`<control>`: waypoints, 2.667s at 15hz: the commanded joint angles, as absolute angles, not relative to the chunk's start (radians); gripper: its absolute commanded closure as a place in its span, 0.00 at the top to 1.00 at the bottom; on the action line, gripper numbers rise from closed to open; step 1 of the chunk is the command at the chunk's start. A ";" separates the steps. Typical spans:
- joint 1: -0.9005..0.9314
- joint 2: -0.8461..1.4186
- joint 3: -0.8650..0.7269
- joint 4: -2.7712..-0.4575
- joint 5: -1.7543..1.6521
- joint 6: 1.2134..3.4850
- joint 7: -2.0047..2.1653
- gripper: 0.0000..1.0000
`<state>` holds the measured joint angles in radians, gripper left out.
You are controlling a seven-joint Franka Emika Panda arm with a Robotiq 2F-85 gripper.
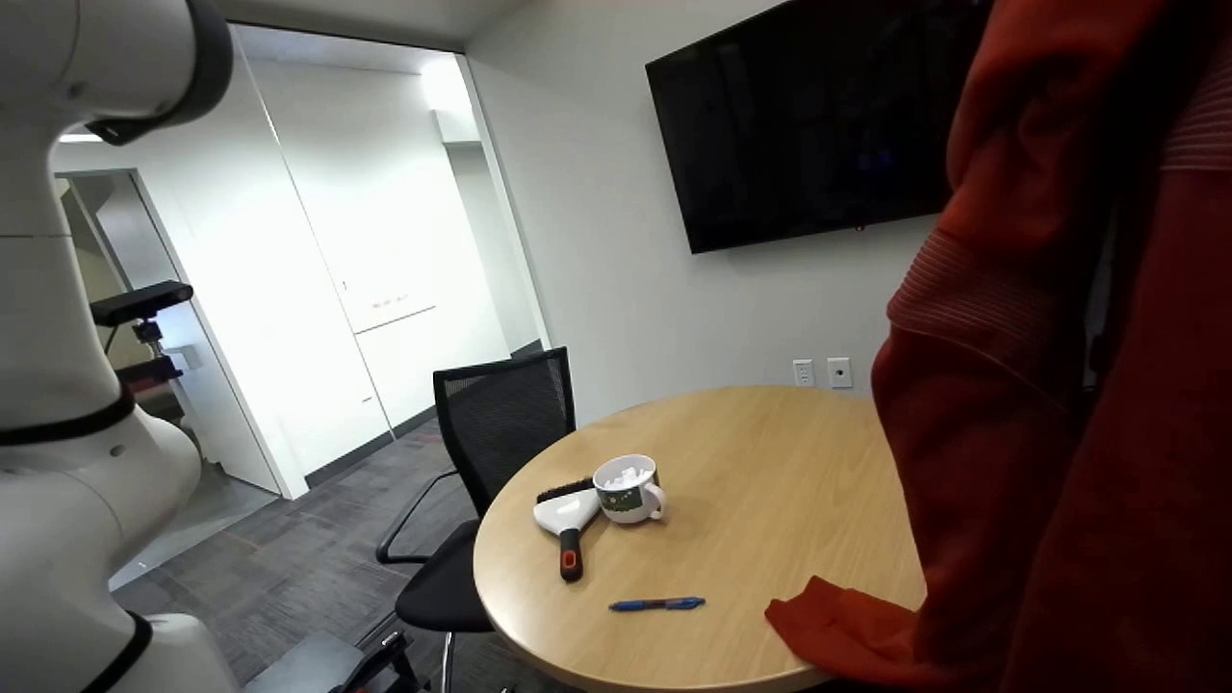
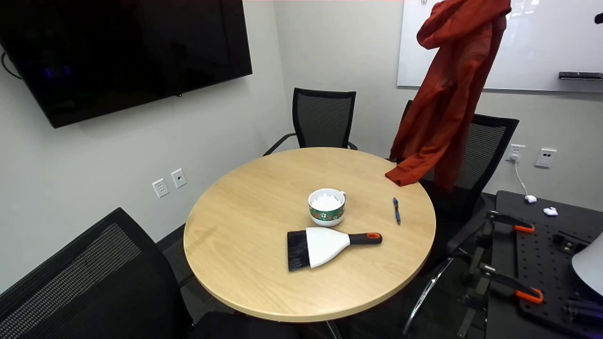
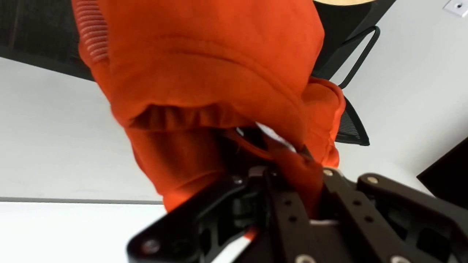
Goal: Move the burgundy jacket to the top of the right chair
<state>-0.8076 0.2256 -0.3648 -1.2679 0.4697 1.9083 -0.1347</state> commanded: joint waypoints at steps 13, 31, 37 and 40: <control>-0.956 0.541 -0.385 -1.145 0.530 2.020 0.069 0.04; -0.950 0.691 -0.331 -1.035 0.158 2.025 0.381 0.99; -0.925 0.523 -0.212 -1.121 0.230 1.911 0.143 1.00; -0.904 0.435 -0.158 -1.178 0.242 1.855 0.047 1.00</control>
<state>-0.9246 0.5578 -0.1982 -1.0581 0.2209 1.9005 0.1423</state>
